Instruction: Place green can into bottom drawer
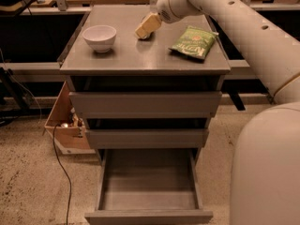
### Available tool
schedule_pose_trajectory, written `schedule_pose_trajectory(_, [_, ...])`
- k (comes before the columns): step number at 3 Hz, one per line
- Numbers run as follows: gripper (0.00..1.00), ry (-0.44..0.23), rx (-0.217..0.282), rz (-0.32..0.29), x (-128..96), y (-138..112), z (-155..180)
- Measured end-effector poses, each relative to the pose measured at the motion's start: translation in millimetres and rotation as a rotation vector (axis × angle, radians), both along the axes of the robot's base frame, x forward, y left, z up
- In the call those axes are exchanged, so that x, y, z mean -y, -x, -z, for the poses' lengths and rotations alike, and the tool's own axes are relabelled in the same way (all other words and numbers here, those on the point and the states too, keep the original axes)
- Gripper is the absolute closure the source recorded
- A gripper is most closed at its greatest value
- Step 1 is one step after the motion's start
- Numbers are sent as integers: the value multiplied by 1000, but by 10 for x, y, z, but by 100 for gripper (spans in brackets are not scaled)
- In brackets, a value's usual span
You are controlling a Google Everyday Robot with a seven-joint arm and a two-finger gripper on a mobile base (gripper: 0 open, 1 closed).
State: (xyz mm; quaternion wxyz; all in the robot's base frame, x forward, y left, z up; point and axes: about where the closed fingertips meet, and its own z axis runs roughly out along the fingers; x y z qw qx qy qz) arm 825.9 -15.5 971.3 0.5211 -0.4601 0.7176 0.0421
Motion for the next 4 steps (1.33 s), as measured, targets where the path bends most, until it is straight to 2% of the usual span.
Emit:
schedule_pose_trajectory(1, [0, -10, -9, 6, -45, -35, 41])
schedule_pose_trajectory(2, [0, -53, -31, 58, -206, -208, 262])
schedule_pose_trajectory(3, [0, -136, -58, 133, -339, -438, 446])
schedule_pose_trajectory(4, [0, -222, -63, 213, -368, -726, 562])
